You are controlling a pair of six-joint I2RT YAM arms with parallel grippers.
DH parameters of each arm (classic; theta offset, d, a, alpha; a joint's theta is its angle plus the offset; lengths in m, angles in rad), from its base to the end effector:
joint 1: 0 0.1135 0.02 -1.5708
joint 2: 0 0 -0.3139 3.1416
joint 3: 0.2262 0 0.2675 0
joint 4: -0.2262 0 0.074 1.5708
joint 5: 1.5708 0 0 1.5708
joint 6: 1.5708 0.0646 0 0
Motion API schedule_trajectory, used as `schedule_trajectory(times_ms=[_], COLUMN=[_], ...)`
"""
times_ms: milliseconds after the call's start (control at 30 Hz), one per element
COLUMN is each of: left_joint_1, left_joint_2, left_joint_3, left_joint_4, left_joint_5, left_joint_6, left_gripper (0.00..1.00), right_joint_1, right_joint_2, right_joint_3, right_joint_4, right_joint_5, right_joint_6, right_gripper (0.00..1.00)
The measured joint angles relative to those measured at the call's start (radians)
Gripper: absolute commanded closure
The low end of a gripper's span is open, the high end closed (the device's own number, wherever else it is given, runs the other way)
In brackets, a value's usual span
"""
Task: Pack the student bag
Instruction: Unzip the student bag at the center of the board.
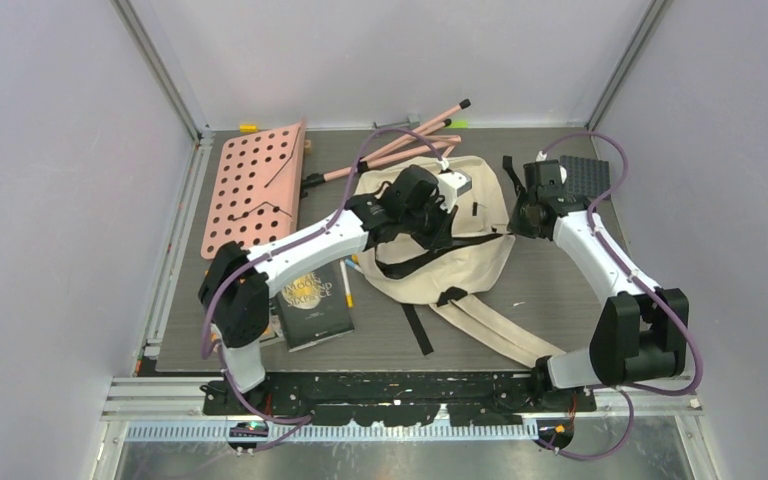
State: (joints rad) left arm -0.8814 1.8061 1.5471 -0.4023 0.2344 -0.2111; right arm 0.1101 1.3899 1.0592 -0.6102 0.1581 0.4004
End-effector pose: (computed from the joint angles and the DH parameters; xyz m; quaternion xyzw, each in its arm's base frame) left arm 0.2864 -0.3711 0.3259 0.3420 0.8257 -0.3164 0.3182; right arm 0.3100 0.0240 0.2830 0.1613 0.9343 0.0053 0.3178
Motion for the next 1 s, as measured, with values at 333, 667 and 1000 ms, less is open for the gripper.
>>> schedule_trajectory(times_ms=[333,667,1000], left_joint_1=[0.0,0.003,0.073], left_joint_2=[-0.043,-0.085,-0.134], left_joint_3=[0.003,0.016,0.02], left_joint_4=[-0.026,-0.071,-0.09], left_joint_5=[-0.019,-0.049,-0.035], left_joint_6=[0.029,0.06,0.058], left_gripper=[1.0,1.0,1.0], right_joint_1=[-0.01,-0.012,-0.012], right_joint_2=[0.075,0.146,0.174], right_joint_3=[0.048,0.071,0.092], right_joint_4=[0.04,0.106,0.164], right_joint_5=[-0.037,-0.121,-0.208], right_joint_6=[0.023,0.025,0.048], right_gripper=[1.0,1.0,0.99])
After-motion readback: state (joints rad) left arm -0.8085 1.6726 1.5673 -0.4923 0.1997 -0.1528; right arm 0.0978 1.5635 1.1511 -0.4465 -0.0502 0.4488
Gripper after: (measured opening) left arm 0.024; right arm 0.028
